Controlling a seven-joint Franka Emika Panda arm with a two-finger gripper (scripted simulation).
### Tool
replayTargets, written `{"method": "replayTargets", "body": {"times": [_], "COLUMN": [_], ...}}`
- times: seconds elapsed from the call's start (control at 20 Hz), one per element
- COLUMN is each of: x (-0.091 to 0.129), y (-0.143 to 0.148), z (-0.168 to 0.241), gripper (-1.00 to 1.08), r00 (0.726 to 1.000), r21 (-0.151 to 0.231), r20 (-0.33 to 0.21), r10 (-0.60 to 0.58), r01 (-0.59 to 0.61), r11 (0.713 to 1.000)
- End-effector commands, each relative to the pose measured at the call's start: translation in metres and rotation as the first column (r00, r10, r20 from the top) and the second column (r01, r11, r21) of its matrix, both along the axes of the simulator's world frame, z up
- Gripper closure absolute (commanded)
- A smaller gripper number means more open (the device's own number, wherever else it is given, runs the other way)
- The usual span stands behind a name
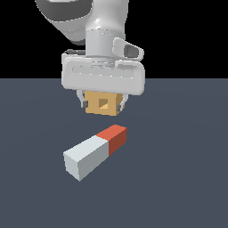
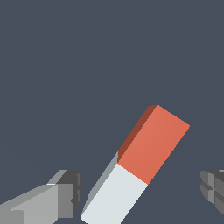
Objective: Insert the peg into the horizontal hole in a box.
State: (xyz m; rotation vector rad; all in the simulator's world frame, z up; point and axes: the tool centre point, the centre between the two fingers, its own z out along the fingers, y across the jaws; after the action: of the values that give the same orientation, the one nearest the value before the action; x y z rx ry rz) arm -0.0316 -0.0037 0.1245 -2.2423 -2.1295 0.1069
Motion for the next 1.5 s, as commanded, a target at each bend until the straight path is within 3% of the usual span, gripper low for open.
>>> {"method": "replayTargets", "body": {"times": [0.0, 0.25, 0.6, 0.95, 1.15, 1.45], "x": [-0.001, -0.006, -0.019, -0.029, -0.031, -0.031], "y": [-0.008, -0.029, -0.059, -0.073, -0.075, -0.075], "z": [-0.005, -0.018, -0.037, -0.048, -0.051, -0.056], "gripper": [-0.92, -0.92, -0.92, -0.92, -0.92, -0.92], "r00": [0.999, 0.978, 0.906, 0.845, 0.831, 0.834], "r21": [-0.001, -0.002, 0.004, 0.011, 0.013, 0.012], "r20": [0.007, 0.030, 0.063, 0.080, 0.083, 0.082], "r10": [-0.054, -0.206, -0.420, -0.529, -0.549, -0.546], "r01": [0.054, 0.207, 0.420, 0.530, 0.550, 0.547], "r11": [0.999, 0.978, 0.907, 0.848, 0.835, 0.837]}}
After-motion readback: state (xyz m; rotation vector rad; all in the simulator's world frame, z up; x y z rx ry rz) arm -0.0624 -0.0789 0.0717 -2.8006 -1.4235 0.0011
